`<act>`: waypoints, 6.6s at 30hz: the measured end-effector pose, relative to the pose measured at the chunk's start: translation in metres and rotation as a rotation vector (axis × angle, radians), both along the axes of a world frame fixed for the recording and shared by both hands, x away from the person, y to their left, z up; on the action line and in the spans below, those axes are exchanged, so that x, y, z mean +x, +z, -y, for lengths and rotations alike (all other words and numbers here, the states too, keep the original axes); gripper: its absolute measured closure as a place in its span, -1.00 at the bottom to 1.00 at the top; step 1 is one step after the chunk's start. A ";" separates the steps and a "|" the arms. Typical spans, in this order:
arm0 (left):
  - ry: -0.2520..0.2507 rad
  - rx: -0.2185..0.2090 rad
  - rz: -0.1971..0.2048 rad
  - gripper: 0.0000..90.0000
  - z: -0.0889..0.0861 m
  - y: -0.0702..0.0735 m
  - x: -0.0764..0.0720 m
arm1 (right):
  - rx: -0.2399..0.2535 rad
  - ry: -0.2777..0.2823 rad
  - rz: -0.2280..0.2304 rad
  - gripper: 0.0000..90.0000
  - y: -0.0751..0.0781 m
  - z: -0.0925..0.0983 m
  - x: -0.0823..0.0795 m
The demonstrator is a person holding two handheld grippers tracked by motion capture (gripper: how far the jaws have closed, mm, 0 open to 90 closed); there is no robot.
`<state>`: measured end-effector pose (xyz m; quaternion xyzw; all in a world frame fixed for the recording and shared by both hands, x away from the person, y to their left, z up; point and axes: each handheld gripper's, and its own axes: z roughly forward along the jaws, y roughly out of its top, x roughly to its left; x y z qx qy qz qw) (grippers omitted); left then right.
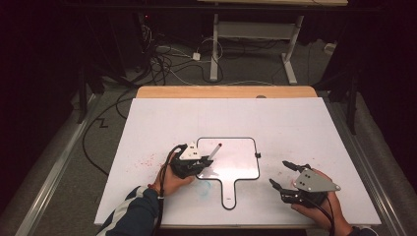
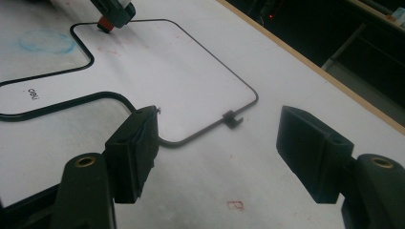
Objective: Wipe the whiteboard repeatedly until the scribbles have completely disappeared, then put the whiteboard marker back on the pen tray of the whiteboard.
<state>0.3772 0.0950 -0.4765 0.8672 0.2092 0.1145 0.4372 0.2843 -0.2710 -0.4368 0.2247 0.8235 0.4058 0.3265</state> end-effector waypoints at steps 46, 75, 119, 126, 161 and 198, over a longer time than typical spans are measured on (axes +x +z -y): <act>-0.088 -0.108 0.083 0.74 0.018 0.026 -0.023 | 0.199 0.173 -0.189 -0.22 0.017 -0.047 0.035; 0.161 0.022 0.054 -0.40 -0.033 0.019 -0.042 | 0.112 0.309 -0.292 0.80 0.018 -0.153 0.075; 0.286 0.079 0.139 -0.58 -0.085 0.007 -0.086 | 0.000 0.190 -0.179 0.80 0.003 -0.180 0.085; 0.287 0.078 0.159 -0.58 -0.087 0.008 -0.086 | -0.030 0.312 -0.256 0.80 0.008 -0.194 0.075; 0.282 0.074 0.138 -0.58 -0.086 0.006 -0.086 | -0.048 0.278 -0.227 0.80 0.008 -0.193 0.094; 0.278 0.072 0.127 -0.58 -0.085 0.005 -0.084 | -0.062 0.101 -0.263 0.80 0.014 -0.173 0.137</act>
